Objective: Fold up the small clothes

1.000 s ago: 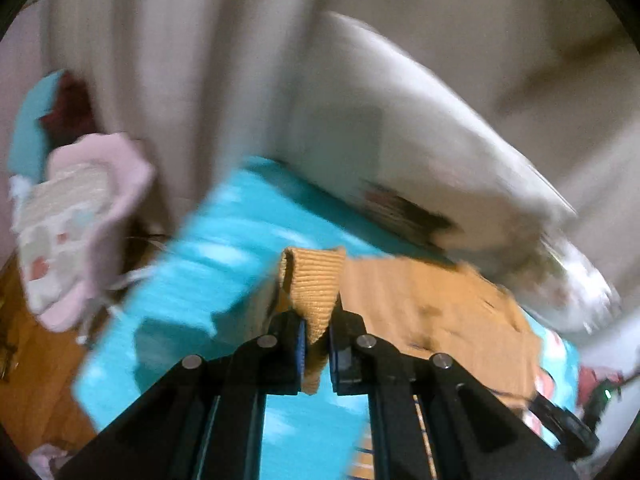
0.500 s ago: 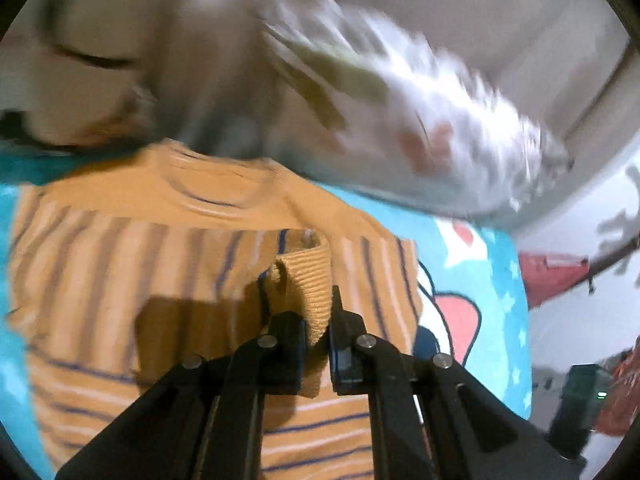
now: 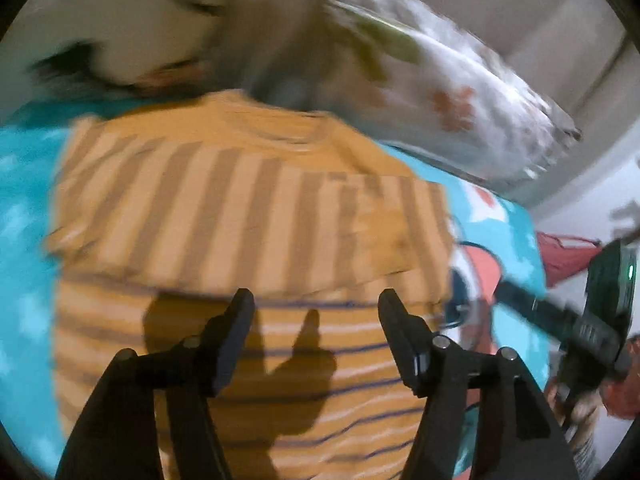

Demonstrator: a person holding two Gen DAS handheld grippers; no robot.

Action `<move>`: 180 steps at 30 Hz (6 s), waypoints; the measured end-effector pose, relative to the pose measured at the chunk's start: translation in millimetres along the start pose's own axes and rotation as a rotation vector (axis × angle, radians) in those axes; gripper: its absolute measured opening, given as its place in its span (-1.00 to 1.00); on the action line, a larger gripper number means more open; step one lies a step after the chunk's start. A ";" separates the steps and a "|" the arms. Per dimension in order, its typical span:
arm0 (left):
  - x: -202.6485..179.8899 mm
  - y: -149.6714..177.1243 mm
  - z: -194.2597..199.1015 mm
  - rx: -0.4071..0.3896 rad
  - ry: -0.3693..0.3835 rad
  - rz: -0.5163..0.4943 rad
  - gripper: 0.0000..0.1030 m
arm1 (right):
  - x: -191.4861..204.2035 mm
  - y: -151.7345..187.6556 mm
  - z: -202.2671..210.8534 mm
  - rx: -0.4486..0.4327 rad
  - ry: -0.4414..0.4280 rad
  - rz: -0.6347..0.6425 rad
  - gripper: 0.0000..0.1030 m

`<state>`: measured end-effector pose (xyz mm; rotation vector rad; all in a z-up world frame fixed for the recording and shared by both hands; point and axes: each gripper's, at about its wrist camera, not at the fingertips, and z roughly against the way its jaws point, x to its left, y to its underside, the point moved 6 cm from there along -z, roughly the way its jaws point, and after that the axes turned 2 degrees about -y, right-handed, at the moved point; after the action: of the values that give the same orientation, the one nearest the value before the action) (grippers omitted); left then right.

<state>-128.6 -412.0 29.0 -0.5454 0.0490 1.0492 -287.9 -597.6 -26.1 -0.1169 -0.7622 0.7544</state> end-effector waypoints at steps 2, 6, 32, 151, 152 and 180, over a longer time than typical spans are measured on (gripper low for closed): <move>35.2 13.5 16.9 -0.012 -0.083 0.061 0.24 | 19.8 -9.6 -21.8 0.020 -0.012 0.062 0.22; 97.6 43.5 49.6 -0.039 -0.178 0.199 0.24 | 33.8 -24.5 -82.5 0.090 0.034 0.106 0.22; 199.0 114.0 53.5 0.035 -0.331 0.301 0.24 | 0.0 -15.4 -68.7 0.072 0.087 0.041 -0.06; 247.9 -26.1 -11.0 0.017 0.271 0.366 0.24 | -33.8 -41.0 -123.7 -0.046 -0.329 -0.756 0.25; 250.5 -21.1 -8.2 0.017 0.240 0.347 0.26 | -31.2 -41.3 -120.9 -0.052 -0.335 -0.754 0.26; 250.4 111.1 -10.3 0.194 0.110 0.109 -0.86 | 269.4 49.4 -243.7 0.369 -0.001 0.359 -0.26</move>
<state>-91.3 -172.0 -98.1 -0.4273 0.2773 1.1063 -26.0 -344.0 -64.7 0.0839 -0.5974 1.2248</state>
